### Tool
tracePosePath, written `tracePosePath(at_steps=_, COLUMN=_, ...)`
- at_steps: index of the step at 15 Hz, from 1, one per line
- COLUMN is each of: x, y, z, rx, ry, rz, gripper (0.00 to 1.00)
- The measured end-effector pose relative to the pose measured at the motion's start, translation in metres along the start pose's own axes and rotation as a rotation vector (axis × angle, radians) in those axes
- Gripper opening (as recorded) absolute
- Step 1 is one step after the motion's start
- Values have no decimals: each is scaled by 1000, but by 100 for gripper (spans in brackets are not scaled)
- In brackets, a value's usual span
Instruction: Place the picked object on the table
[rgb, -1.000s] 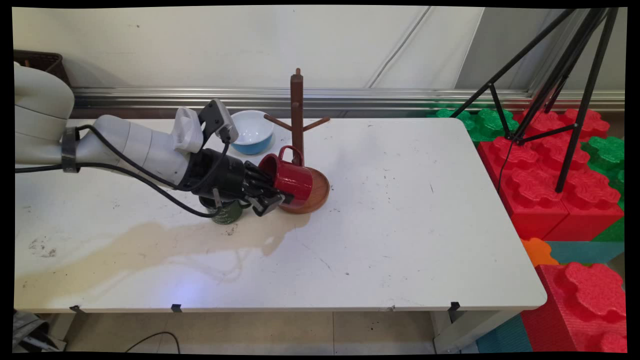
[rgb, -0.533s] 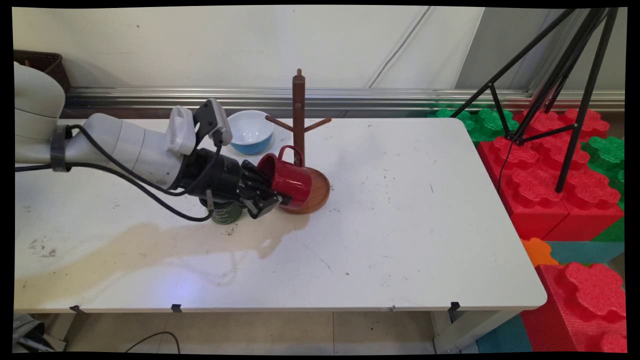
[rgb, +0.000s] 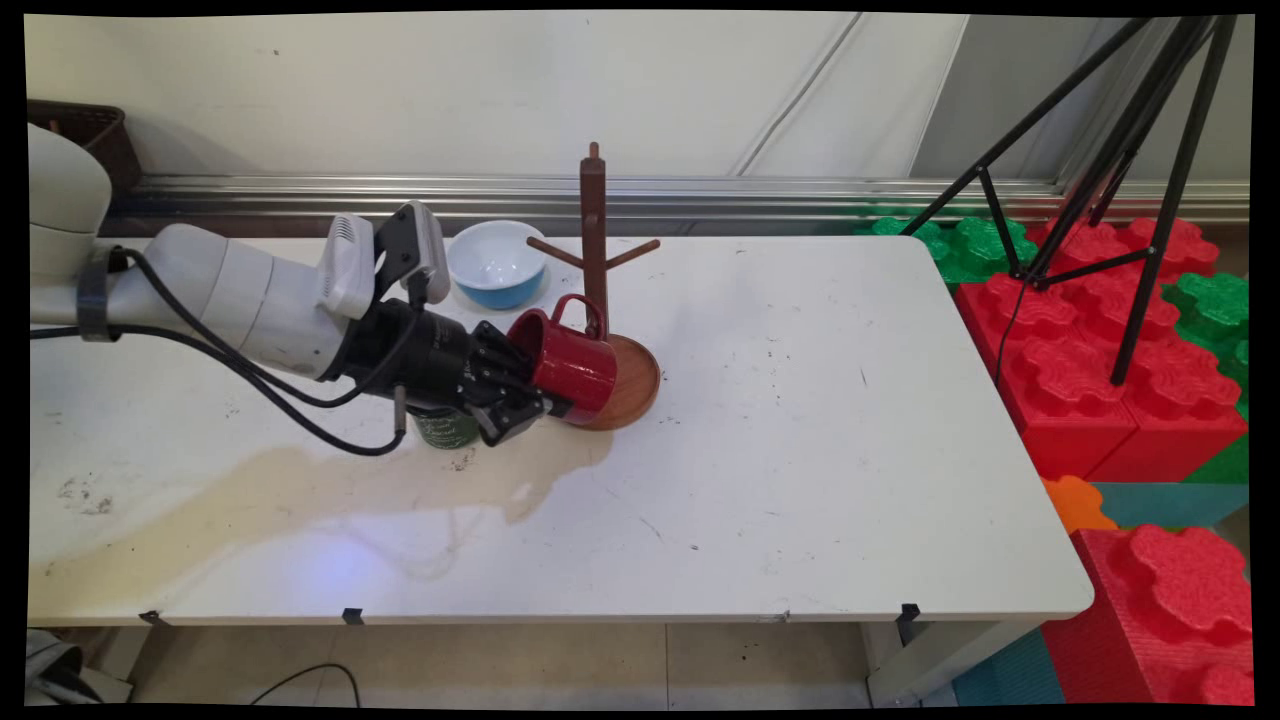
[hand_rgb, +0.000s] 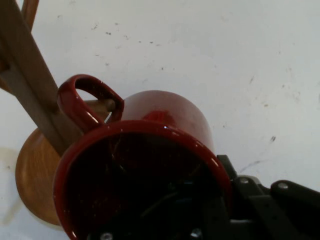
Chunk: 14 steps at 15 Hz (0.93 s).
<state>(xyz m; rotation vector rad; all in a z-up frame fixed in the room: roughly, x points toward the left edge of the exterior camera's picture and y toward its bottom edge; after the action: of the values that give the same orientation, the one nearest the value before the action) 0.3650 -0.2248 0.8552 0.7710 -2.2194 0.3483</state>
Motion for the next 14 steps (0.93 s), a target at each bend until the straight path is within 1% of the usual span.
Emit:
tracePosePath(at_steps=8, x=-3, y=-1, z=-8, rx=-23, ry=-23, rz=108, gripper=0)
tracePosePath(at_steps=14, x=-4, y=0, z=-16, rx=-61, ry=-34, rz=194, gripper=0)
